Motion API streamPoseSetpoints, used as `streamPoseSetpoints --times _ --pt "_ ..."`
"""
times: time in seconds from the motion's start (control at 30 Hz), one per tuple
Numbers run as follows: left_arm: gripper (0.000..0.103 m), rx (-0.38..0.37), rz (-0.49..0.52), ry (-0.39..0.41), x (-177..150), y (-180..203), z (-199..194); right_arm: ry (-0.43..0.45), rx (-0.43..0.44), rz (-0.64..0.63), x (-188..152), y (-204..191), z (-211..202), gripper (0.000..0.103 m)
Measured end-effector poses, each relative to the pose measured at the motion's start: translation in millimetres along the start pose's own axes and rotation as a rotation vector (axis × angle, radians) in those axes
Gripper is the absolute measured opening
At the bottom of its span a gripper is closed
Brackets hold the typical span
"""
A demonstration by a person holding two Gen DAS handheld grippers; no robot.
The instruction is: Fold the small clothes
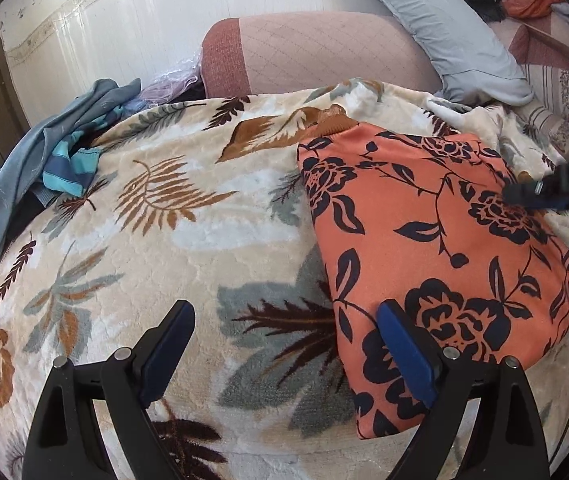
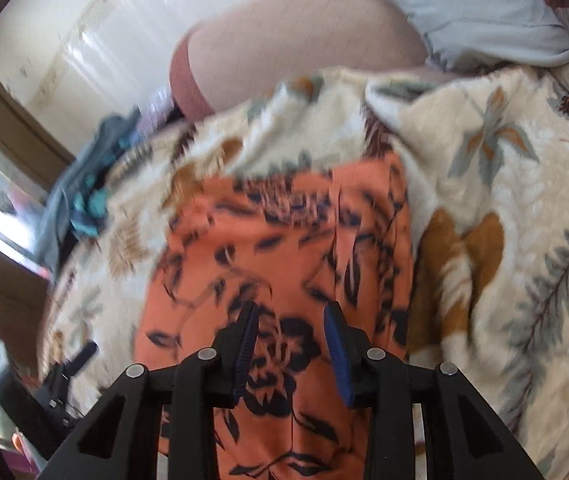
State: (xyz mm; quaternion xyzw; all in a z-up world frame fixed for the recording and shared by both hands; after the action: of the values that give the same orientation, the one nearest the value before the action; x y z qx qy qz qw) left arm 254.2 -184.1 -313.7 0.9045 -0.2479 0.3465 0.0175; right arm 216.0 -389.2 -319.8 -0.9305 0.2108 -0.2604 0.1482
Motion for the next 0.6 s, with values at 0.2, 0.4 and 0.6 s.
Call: streamPoseSetpoints --times 0.2,0.4,0.6 --pt "0.093 0.013 0.003 0.000 0 0 -2 -0.009 -0.064 -0.010 -7 -6 10 0.037" --pt "0.093 0.014 0.007 0.002 1 1 -2 0.066 0.036 -0.094 7 -51 3 0.037" --pt "0.093 0.011 0.006 0.000 2 1 2 -0.052 0.001 -0.094 5 -55 66 0.037"
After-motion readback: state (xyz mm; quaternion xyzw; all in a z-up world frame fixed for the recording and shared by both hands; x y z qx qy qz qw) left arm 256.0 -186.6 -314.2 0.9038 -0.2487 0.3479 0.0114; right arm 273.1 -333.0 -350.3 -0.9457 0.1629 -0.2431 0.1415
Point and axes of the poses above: each gripper's, at about its wrist camera, not at the fingertips, and z roughly the way its jaws point, y to its right, x to its top, the point moved 9 cm from there along z, roughly the way its jaws point, and after that the axes turned 2 degrees about x, right-handed, at the moved point
